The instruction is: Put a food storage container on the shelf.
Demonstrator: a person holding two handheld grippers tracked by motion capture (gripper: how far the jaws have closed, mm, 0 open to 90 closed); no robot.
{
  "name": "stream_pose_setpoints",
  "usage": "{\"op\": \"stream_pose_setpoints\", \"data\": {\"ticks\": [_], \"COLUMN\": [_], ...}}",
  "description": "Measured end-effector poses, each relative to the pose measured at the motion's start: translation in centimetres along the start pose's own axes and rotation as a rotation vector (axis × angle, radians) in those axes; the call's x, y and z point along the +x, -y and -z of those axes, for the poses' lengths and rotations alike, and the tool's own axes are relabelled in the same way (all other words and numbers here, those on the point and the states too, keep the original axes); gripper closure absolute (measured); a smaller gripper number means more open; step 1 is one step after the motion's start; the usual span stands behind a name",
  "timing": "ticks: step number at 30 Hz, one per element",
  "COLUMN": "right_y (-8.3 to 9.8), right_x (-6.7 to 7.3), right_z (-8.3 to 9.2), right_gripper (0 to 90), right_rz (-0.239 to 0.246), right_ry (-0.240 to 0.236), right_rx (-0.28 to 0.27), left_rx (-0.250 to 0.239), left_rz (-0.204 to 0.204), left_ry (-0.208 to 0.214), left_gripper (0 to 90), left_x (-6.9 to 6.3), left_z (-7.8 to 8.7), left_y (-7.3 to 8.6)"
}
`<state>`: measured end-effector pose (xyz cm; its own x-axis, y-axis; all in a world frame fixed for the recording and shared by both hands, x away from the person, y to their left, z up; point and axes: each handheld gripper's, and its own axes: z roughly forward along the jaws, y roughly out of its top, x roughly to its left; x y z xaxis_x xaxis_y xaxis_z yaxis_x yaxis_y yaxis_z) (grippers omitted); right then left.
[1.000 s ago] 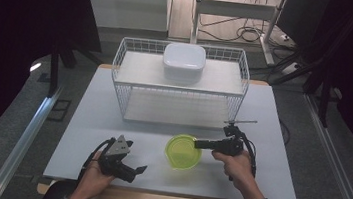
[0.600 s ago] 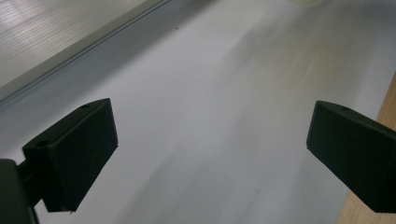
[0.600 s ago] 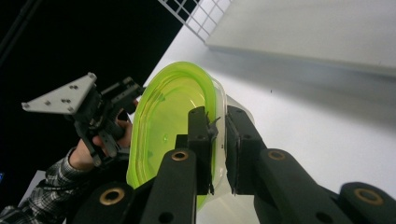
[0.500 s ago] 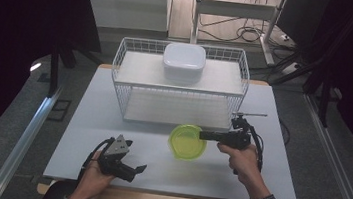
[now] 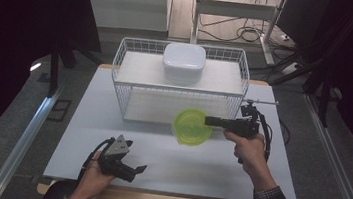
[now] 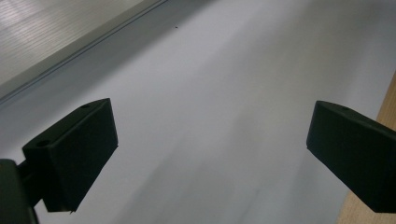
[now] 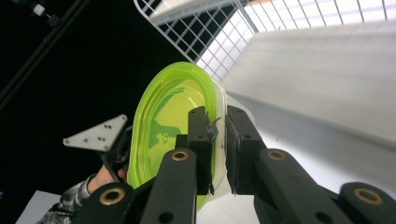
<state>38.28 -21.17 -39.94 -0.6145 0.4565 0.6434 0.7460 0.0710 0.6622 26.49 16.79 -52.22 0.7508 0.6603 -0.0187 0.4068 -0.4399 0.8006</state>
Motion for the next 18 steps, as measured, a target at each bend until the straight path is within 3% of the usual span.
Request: {"op": "stream_pose_setpoints", "data": {"ticks": [18], "right_y": [-4.9], "right_x": [2.7], "right_z": [1.3], "right_gripper": [82.0], "right_rz": [0.039], "right_ry": [-0.002], "right_rx": [-0.086], "left_rx": [-0.005], "left_rz": [0.005], "left_ry": [0.004], "left_gripper": [1.9], "left_x": [0.1], "left_z": [-0.1], "left_y": [0.1]}}
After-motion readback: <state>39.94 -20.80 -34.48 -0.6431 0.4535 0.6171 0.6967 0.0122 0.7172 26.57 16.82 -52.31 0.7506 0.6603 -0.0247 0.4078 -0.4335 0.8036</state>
